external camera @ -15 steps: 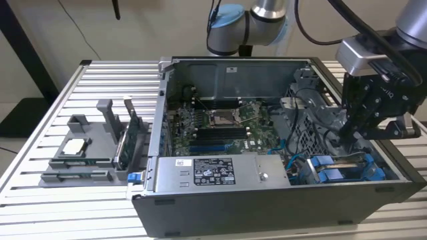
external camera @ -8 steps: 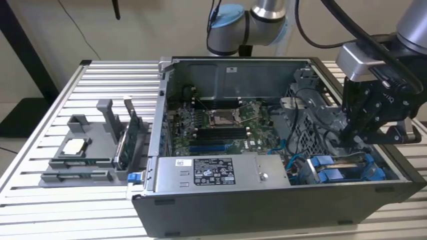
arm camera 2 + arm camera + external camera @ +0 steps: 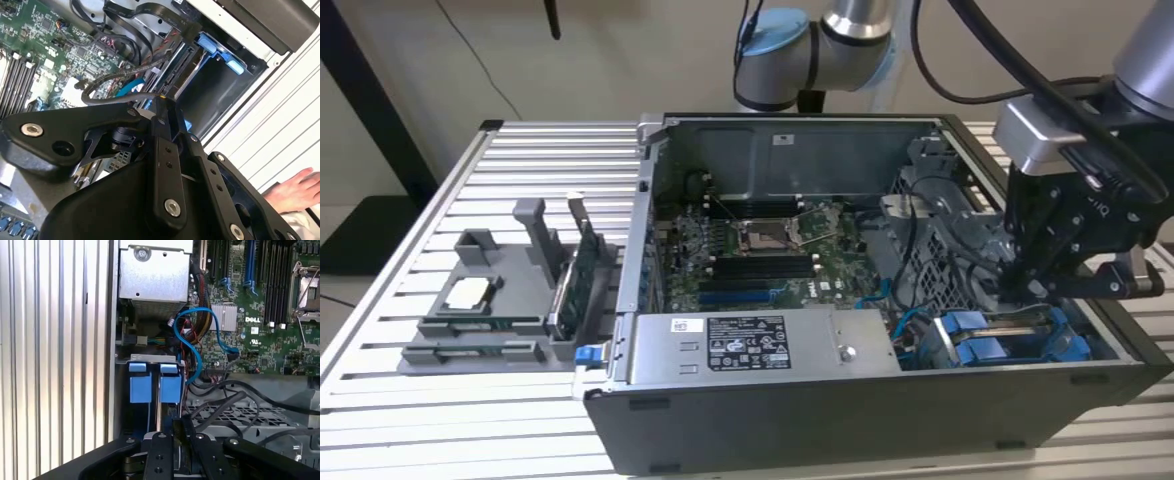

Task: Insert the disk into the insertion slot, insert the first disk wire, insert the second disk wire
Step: 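Insert the first disk wire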

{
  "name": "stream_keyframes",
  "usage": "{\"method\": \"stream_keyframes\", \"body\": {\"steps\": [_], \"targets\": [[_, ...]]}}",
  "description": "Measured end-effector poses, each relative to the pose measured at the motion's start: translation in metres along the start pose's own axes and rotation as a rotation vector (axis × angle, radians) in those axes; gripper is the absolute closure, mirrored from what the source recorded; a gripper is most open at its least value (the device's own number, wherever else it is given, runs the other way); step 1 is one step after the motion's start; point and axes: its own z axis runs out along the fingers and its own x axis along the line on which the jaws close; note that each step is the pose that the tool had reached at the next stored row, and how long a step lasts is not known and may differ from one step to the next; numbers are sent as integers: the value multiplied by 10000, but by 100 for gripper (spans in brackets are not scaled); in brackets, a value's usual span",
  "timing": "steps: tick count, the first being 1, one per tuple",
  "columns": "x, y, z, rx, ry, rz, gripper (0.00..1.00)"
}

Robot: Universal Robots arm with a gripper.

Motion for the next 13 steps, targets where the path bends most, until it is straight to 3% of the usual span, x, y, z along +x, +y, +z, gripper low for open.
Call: {"method": "stream_keyframes", "body": {"steps": [6, 13], "targets": [[32, -19, 21, 0, 9, 0, 81], [39, -118, 34, -2, 8, 0, 81]]}}
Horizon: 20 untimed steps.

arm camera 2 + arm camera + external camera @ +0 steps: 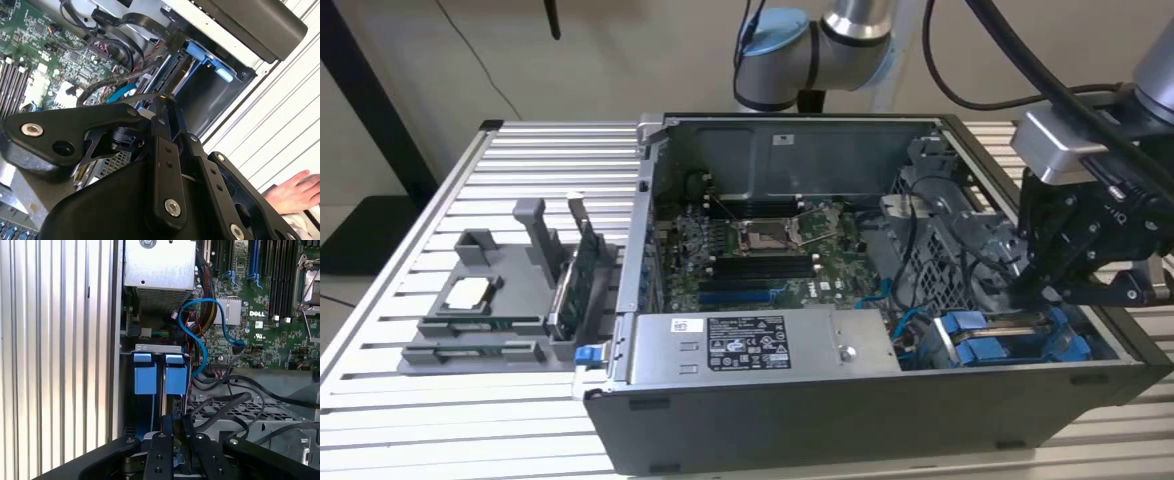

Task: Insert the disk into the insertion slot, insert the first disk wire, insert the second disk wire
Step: 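Insert the first disk wire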

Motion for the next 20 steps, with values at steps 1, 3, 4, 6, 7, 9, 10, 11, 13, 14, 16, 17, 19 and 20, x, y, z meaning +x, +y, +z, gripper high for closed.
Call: {"method": "stream_keyframes", "body": {"steps": [1, 3, 4, 6, 7, 9, 10, 11, 13, 14, 16, 17, 19, 20], "targets": [[1, -14, 2, 0, 1, 0, 81], [1, -40, 6, -1, -1, 0, 81], [1, -50, 8, -1, 0, -1, 81], [1, -57, 8, -1, 2, 0, 81], [2, -58, 8, 0, 2, 1, 81], [2, -60, 9, 0, 0, 0, 81], [2, -61, 9, -1, 1, 0, 81], [3, -61, 10, 0, 2, 0, 81], [3, -65, 18, -1, 0, -1, 81], [4, -70, 24, 0, -1, -2, 81], [4, -77, 33, 0, 0, -1, 81], [4, -81, 37, -1, 0, -1, 81], [3, -93, 45, -1, 1, -6, 81], [2, -98, 50, -1, 1, -8, 81]]}}
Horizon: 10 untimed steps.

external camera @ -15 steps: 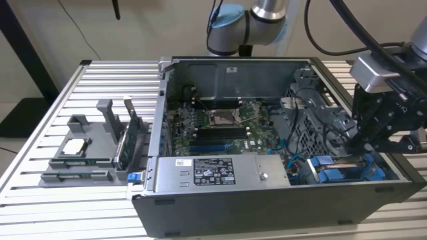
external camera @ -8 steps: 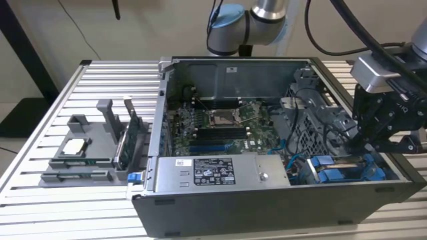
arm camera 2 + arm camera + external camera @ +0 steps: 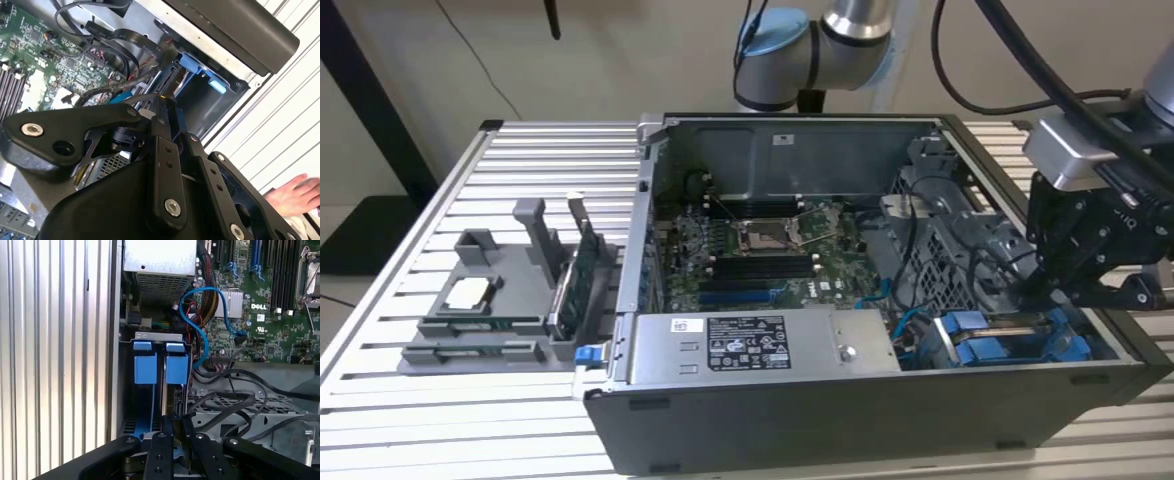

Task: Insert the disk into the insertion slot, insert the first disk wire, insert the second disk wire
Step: 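Insert the first disk wire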

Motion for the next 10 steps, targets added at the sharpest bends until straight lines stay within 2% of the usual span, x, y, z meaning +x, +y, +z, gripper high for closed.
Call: {"method": "stream_keyframes", "body": {"steps": [10], "targets": [[-15, -42, 63, -6, -1, -68, 81]]}}
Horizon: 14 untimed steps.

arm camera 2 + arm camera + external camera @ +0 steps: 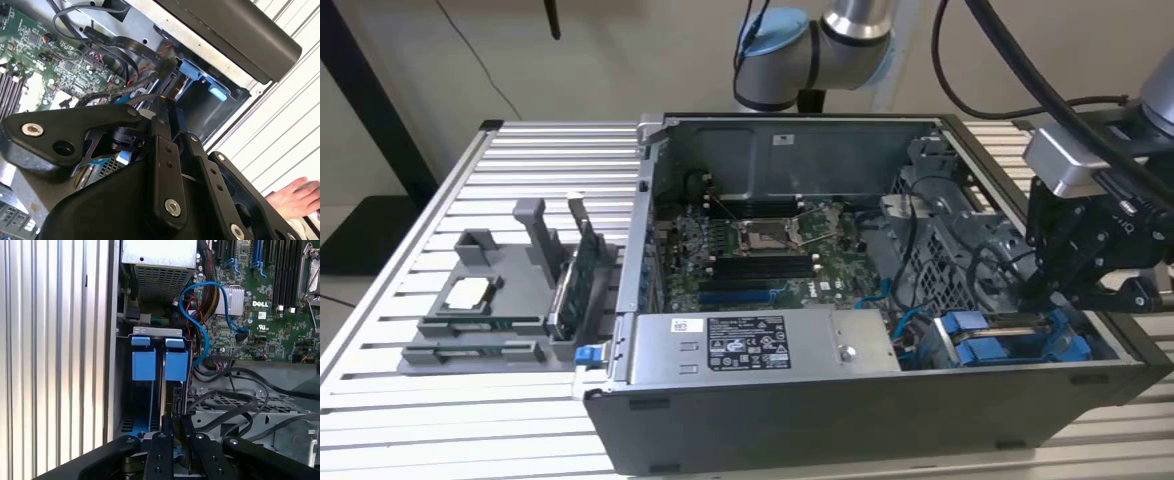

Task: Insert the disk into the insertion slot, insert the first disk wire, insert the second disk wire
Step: 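Insert the first disk wire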

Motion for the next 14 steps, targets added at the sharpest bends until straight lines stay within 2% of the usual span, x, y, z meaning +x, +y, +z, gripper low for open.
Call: {"method": "stream_keyframes", "body": {"steps": [14], "targets": [[-56, -56, 94, -6, -2, -90, 81]]}}
